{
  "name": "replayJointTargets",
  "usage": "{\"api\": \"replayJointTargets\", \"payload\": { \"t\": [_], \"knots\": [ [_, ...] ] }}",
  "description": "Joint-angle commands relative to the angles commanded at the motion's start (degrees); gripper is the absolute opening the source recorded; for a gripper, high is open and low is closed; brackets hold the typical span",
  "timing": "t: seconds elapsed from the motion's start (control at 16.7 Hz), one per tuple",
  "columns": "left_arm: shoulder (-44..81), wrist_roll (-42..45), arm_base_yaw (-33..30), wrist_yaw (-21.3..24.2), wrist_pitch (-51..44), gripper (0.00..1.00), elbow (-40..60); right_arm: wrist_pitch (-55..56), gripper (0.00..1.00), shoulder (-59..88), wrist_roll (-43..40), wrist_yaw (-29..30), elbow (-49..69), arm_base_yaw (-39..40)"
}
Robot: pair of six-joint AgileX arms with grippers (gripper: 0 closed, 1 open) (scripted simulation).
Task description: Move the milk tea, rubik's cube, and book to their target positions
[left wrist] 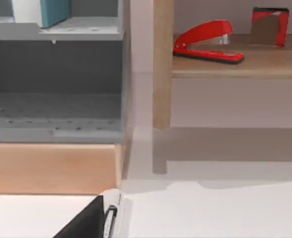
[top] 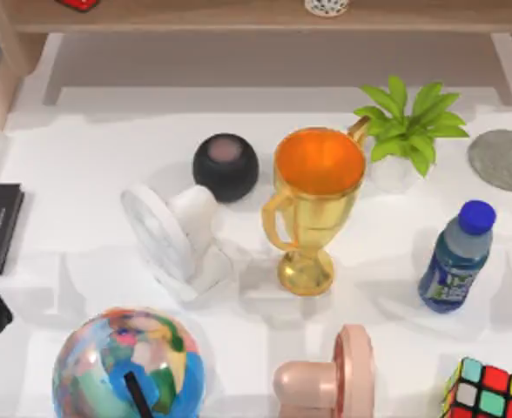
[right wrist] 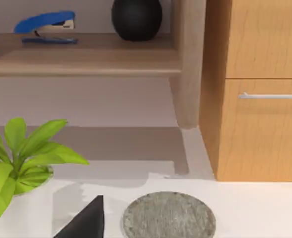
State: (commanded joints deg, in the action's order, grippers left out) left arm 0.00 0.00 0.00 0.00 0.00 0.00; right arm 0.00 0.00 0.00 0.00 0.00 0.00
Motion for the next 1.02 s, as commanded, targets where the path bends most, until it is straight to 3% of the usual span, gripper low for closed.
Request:
{"api": "replayJointTargets", "payload": {
  "t": [0.24, 0.48, 1.02],
  "knots": [
    [0.0, 0.0, 0.0, 0.0, 0.0, 1.0, 0.0, 0.74, 1.0, 1.76, 0.02, 0.7, 1.49, 0.66],
    [0.0, 0.0, 0.0, 0.0, 0.0, 1.0, 0.0, 4.89, 1.0, 12.62, 0.1, 4.67, 9.91, 4.37],
    [0.0, 0.0, 0.0, 0.0, 0.0, 1.0, 0.0, 21.13, 1.0, 61.86, 0.31, 20.26, 42.92, 19.0]
  ]
}}
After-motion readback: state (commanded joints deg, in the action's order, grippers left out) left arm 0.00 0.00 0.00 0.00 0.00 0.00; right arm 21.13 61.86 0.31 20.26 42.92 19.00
